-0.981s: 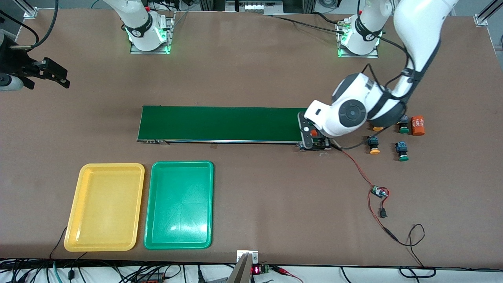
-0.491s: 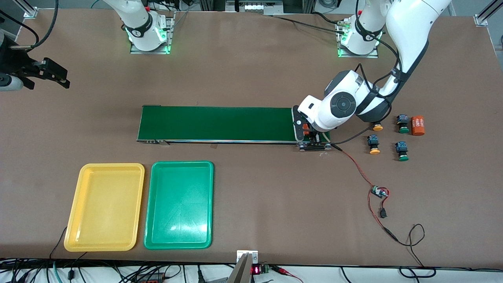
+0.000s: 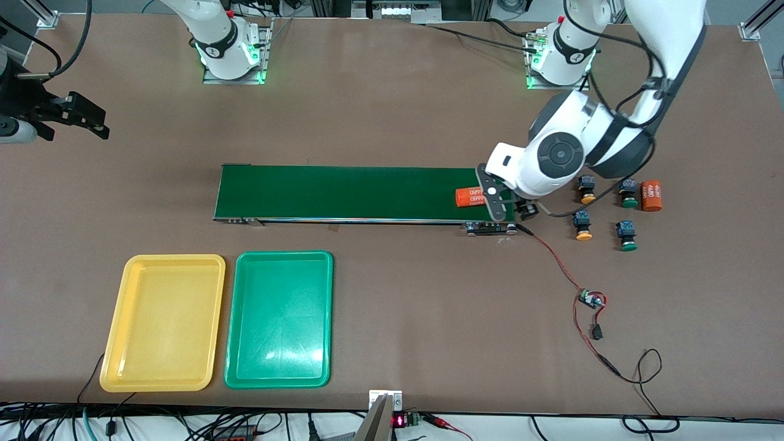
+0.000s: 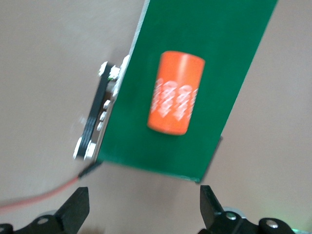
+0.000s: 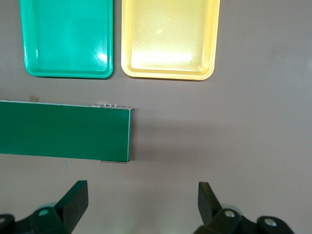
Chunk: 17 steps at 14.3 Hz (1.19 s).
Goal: Sort buttons by color to trays
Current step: 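Move the left gripper back over the yellow-cap button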
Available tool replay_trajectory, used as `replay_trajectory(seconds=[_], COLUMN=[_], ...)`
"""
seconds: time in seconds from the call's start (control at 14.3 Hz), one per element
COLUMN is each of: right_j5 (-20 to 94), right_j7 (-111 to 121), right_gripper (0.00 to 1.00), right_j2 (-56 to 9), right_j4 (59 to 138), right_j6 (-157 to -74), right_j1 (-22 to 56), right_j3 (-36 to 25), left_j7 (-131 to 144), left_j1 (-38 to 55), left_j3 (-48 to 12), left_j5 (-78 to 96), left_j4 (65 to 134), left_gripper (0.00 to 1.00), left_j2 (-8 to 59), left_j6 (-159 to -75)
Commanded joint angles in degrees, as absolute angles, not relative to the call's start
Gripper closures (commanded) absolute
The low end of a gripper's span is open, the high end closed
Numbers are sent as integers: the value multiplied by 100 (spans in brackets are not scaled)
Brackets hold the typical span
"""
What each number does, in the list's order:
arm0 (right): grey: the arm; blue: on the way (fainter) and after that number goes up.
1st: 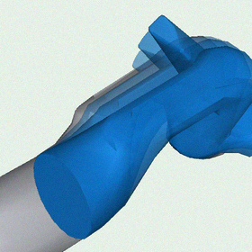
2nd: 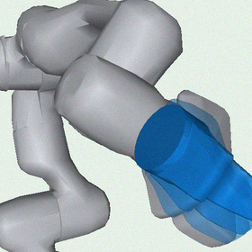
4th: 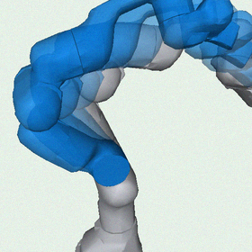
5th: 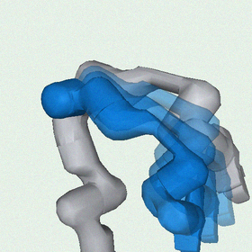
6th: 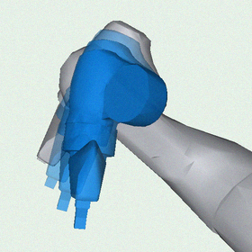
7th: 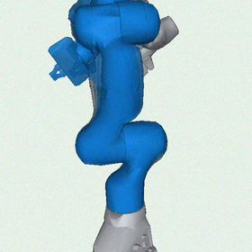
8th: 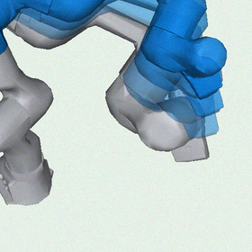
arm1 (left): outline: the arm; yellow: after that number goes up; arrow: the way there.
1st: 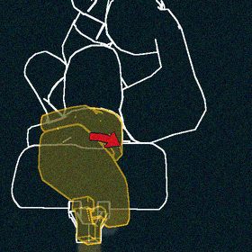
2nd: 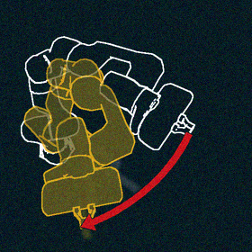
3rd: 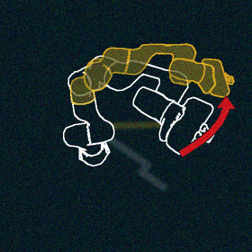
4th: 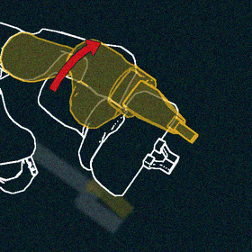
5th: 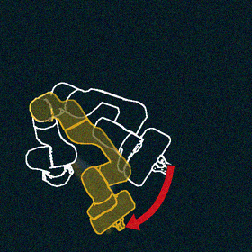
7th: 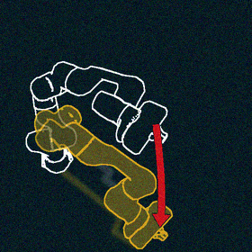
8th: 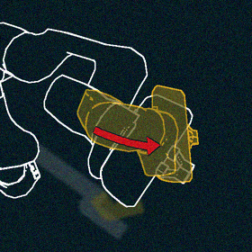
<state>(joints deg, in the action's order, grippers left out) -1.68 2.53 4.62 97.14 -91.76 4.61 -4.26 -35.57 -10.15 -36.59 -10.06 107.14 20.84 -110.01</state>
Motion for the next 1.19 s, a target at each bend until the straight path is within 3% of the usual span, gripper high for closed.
replay_trajectory(seconds=[0.0,0.21,0.42,0.63,1.12], right_j5=[-185,-185,-193,-185,-193], right_j7=[237,237,237,246,246], right_gripper=[0,0,0,0,0], right_j2=[492,492,492,492,492], right_j4=[9756,9756,9756,9756,9756], right_j6=[-9246,-9246,-9246,-9246,-9272], right_j1=[439,439,439,439,448], right_j3=[-404,-404,-404,-404,-396], left_j7=[-2614,-928,-211,-185,-176], left_j1=[-1159,-1204,-1467,-1407,-1775], left_j3=[-3621,-3595,-3472,-3445,-3349], left_j5=[-1090,-1116,-1308,-2845,-2857], left_j4=[10311,9670,9327,8580,8552], left_gripper=[0,0,0,0,0], left_j2=[2074,2136,2162,2600,2943], left_j6=[-10479,-9758,-9572,-9545,-9484])
